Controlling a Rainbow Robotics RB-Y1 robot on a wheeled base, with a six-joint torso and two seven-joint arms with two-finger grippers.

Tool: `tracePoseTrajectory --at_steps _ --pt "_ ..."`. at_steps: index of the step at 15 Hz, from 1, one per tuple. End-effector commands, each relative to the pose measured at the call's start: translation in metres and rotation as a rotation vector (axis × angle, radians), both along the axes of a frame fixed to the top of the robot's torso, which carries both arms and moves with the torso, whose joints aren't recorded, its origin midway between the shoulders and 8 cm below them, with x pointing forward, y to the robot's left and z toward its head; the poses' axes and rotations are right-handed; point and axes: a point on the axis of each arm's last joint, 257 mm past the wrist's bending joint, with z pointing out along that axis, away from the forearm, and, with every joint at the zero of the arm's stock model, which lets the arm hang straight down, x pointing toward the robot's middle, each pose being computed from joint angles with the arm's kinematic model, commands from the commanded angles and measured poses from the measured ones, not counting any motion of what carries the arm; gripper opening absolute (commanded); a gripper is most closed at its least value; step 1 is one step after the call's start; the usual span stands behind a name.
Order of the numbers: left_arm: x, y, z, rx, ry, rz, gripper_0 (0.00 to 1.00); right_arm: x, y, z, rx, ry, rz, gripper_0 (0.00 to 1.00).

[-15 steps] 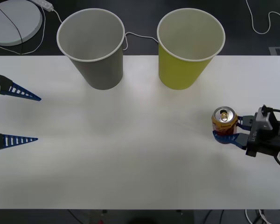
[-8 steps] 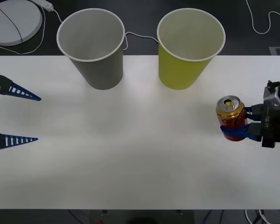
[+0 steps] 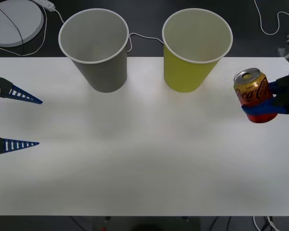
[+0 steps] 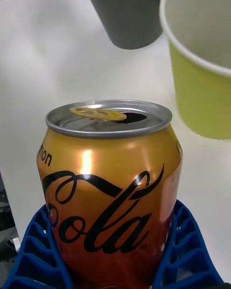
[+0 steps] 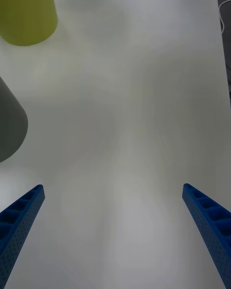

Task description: Put the can into the green bin and the plastic bottle into the gray bin

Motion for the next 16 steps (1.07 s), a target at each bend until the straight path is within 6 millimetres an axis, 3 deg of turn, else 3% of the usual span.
tracePoseTrajectory --at_steps 1,8,16 --pt "0.000 0.000 0.000 0.000 0.000 0.000 1.00 0.008 -0.001 0.029 -0.041 0.008 -0.051 0.00" --pt "0.000 0.000 0.000 0.000 0.000 0.000 1.00 0.025 0.023 0.074 -0.107 0.085 -0.170 0.00" --pt "0.000 0.000 0.000 0.000 0.000 0.000 1.00 0.099 0.044 0.107 -0.244 0.055 -0.222 0.00"
